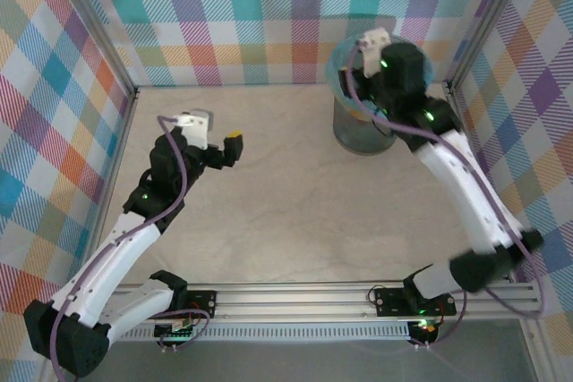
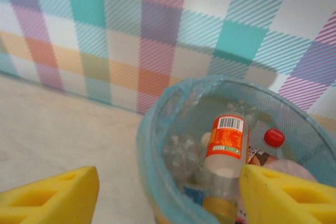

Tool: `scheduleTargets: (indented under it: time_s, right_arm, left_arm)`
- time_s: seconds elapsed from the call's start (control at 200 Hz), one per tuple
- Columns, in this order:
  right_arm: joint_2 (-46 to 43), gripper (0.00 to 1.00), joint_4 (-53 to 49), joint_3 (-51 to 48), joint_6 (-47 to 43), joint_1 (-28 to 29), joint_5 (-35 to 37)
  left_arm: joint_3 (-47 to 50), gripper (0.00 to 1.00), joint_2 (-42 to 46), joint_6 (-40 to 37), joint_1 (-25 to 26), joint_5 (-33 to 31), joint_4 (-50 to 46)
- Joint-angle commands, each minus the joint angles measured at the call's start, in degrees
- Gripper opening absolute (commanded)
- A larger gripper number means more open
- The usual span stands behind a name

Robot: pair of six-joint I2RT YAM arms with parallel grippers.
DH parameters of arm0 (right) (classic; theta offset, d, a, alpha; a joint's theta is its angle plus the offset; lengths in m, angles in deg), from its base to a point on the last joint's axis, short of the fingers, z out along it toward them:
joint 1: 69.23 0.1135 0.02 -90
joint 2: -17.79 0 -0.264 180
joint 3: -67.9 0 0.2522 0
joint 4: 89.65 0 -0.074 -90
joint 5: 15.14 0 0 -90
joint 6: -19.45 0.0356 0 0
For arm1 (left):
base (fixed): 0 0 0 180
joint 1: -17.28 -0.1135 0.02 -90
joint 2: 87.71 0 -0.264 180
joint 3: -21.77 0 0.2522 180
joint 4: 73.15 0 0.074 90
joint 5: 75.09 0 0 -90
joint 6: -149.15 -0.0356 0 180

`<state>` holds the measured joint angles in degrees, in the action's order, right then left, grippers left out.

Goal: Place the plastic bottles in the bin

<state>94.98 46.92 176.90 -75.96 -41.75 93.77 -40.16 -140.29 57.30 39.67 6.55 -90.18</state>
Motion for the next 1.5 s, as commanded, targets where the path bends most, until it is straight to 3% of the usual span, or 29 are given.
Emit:
scheduleTargets:
  time_s: [0.0,0.18,0.38,0.6,0.76,0.9,0.975,1.035,1.125,1.175,1.205,1.32,1.375,1.495]
  right_arm:
    - [-9.95,0.77,6.53,-14.18,3.89,-0.32,-3.6]
    - [-24.79,0.91,16.12,-40.64,0.37,-4.24,2.95]
    - [-26.17,0.95,35.76,-62.89,-4.52,-11.55,-2.94]
    - [-15.31,0.95,62.31,-77.07,-0.7,-18.66,-10.1]
    - [-4.04,0.94,76.14,-79.38,-1.34,-21.94,-18.73]
    - [-0.08,0.96,80.41,-79.1,0.7,-24.29,-26.06]
    - [6.92,0.96,89.71,-80.47,0.84,-26.02,-29.44]
    - [12.19,0.95,98.39,-81.4,2.59,-26.5,-27.47]
    - [9.97,1.0,88.17,-78.01,6.85,-26.76,-16.49]
    - [11.15,1.0,83.54,-74.6,9.1,-26.85,-11.08]
    - [10.36,1.0,78.53,-72.74,8.65,-26.46,-11.27]
    - [10.69,1.0,79.59,-73.05,8.4,-26.36,-11.69]
    - [10.73,1.0,79.88,-73.1,8.4,-26.42,-11.7]
    - [10.7,1.0,80.05,-73.18,8.31,-26.38,-11.71]
  left_arm:
    - [6.5,1.0,4.13,4.98,-2.63,-9.63,3.09]
    - [18.83,1.0,7.04,4.8,-5.19,-17.68,7.51]
    - [30.9,1.0,4.94,4.76,-10.03,-16.29,20.23]
    - [34.39,1.0,-5.06,1.07,-14.87,-3.92,33.63]
    - [32.96,1.0,-15.44,-2.35,-18.96,7.64,41.95]
    - [32.17,1.0,-20.55,-3.16,-21.21,13.43,47.8]
    - [30.75,1.0,-22.44,-2.94,-21.58,15.43,47.87]
    - [30.06,1.0,-23.62,-3.25,-21.6,17.91,47.77]
    - [32.45,1.0,-28.54,-2.23,-21.54,18.96,57.46]
    - [31.7,1.0,-29.83,-1.9,-21.6,17.63,57.65]
    - [30.64,1.0,-30.32,-1.33,-21.54,16.21,56.09]
    - [25.44,1.0,-37.74,2.21,-21.44,7.12,53.87]
    - [23.94,1.0,-36.52,1.45,-20.32,5.84,48.2]
    - [24.27,1.0,-37.16,1.2,-19.82,5.02,50.05]
